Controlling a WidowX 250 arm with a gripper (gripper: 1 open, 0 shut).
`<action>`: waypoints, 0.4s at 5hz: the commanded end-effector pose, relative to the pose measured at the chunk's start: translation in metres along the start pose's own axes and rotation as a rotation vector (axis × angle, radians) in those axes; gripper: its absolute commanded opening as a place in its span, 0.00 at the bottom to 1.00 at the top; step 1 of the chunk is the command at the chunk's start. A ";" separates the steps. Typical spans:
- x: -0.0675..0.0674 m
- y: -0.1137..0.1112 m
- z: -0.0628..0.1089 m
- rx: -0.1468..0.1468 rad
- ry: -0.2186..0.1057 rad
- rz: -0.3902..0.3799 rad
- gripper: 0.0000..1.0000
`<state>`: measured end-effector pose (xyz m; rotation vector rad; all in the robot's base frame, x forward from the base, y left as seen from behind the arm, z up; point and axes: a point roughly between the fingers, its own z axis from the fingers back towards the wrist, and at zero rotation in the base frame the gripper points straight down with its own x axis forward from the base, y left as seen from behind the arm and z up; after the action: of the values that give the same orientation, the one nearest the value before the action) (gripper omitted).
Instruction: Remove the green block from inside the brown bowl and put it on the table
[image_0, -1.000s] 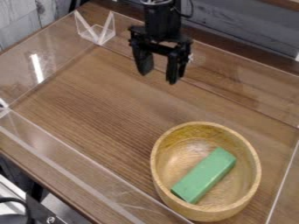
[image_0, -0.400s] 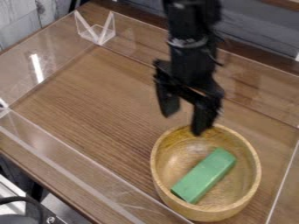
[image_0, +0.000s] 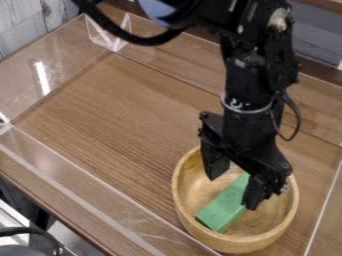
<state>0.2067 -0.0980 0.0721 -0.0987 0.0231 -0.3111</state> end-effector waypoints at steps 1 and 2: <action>0.005 -0.001 0.008 -0.007 -0.061 -0.018 1.00; 0.005 0.001 0.008 -0.012 -0.064 -0.017 1.00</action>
<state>0.2057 -0.0971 0.0684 -0.1092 0.0137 -0.3234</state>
